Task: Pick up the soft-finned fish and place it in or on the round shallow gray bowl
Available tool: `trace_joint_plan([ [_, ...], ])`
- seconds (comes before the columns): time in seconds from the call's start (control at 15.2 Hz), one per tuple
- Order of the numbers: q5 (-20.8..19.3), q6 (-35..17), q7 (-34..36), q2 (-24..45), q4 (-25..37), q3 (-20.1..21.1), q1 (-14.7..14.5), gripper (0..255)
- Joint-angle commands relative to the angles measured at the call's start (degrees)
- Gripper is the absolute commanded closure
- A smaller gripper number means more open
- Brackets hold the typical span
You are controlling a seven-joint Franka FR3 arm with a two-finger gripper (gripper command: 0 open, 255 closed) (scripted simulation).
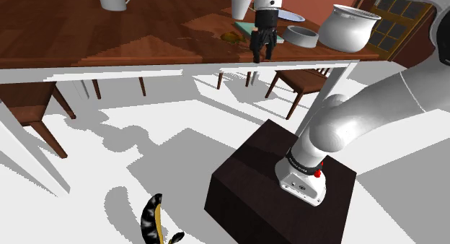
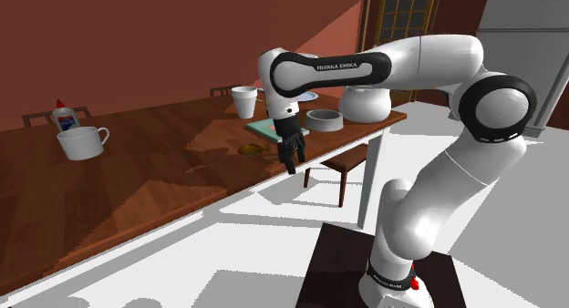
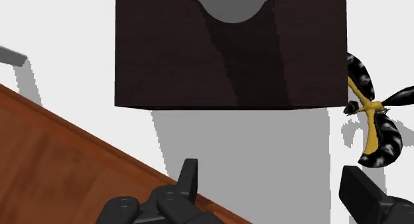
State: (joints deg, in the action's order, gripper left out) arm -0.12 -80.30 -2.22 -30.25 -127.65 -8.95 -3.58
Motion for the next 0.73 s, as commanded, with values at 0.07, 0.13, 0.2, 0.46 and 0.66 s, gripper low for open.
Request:
trace_joint_plan([
  [0.07,-0.75,2.87,-2.98,10.27,11.17,-0.82,-1.01,0],
  [0.13,-0.92,4.88,-4.07,13.87,15.18,-1.01,-1.30,0],
  [0.2,-1.08,6.99,-5.18,17.50,19.32,-1.18,-1.56,0],
  [0.46,-1.76,16.46,-9.91,32.64,37.61,-1.50,-2.00,0],
  [0.66,-2.47,25.26,-13.77,45.46,54.63,-1.32,-1.66,0],
])
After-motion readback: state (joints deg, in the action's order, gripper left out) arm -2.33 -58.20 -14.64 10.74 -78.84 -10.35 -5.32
